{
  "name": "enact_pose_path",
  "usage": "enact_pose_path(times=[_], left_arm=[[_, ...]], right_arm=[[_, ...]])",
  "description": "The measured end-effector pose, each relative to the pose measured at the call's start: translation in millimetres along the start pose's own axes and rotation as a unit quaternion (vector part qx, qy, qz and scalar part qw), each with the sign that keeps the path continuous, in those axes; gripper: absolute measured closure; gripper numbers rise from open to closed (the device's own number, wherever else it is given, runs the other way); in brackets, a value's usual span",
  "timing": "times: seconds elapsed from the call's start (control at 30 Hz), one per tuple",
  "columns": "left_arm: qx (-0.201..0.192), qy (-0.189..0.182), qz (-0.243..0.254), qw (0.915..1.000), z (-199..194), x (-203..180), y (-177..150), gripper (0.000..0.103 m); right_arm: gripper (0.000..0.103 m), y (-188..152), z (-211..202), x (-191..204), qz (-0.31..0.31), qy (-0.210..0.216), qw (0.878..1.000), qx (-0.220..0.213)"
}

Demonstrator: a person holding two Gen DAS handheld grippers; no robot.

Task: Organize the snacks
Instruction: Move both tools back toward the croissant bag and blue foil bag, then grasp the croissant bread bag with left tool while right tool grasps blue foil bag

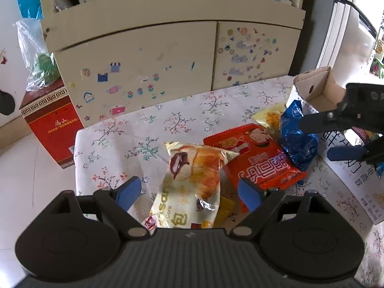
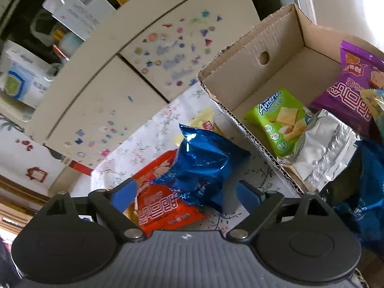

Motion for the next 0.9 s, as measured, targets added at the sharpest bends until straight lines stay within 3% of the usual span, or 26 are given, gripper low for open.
enact_pose_path(times=[0.37, 0.7, 0.8, 0.9], left_arm=[[0.004, -0.005, 0.016, 0.9998, 11.4, -7.5, 0.5, 0.015], [0.009, 0.005, 0.016, 0.9998, 17.0, -8.6, 0.0, 0.016], [0.009, 0.007, 0.014, 0.9998, 17.8, -8.3, 0.0, 0.021], [0.015, 0.01, 0.01, 0.9998, 19.1, -9.0, 0.0, 0.038]], right_arm=[[0.009, -0.2, 22.6, -5.8, 0.064, -0.025, 0.998, 0.002], [0.011, 1.5, 40.5, -9.7, 0.074, -0.034, 0.997, -0.014], [0.021, 3.3, 42.8, -8.2, 0.066, -0.021, 0.997, -0.016], [0.026, 4.5, 40.0, -3.4, 0.044, -0.02, 0.999, -0.022]])
Point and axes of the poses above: each gripper's, at about its wrist camera, not at the fingertips, and z roughly the way its jaws point, x to its left, y to its top, the point moved 1 cm from there along z, roughly the way its jaws point, and after that the axes turned 5 degrees about y, right-handed, at the moved point
